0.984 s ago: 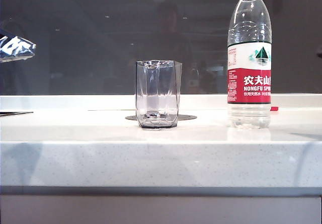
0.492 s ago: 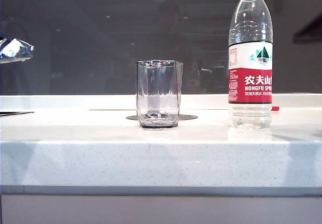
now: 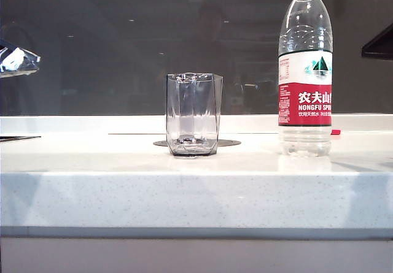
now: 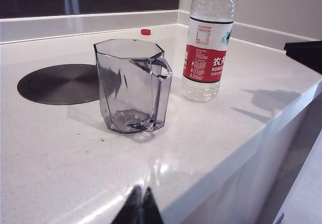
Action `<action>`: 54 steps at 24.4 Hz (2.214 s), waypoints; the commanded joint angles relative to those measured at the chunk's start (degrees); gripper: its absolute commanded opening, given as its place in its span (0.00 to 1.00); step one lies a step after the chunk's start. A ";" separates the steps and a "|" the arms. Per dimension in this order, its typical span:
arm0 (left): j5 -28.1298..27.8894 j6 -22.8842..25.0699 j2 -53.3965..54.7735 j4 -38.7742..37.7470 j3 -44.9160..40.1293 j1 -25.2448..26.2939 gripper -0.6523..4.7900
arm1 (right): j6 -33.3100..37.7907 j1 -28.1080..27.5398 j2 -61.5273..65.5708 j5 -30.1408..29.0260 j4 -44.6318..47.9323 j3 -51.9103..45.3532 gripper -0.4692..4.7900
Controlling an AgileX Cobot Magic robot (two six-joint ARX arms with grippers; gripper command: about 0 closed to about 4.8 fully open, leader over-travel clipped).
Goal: Pick up the mineral water bottle on the table and pour water into the mug until it's half full.
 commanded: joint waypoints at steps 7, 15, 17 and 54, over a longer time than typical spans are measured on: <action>0.02 0.09 -0.02 0.52 0.13 0.11 0.11 | -0.35 -0.61 8.46 -1.31 7.50 0.02 1.00; 0.02 0.11 -0.02 0.52 0.13 0.11 0.11 | -1.05 -5.29 22.45 -6.54 22.80 0.00 1.00; 0.02 0.11 -0.02 0.52 0.13 0.11 0.11 | -1.68 -8.41 28.65 -10.99 29.40 0.02 1.00; 0.22 0.11 -0.02 0.52 0.13 0.13 0.11 | 0.13 -16.63 84.67 -20.57 66.53 17.53 0.69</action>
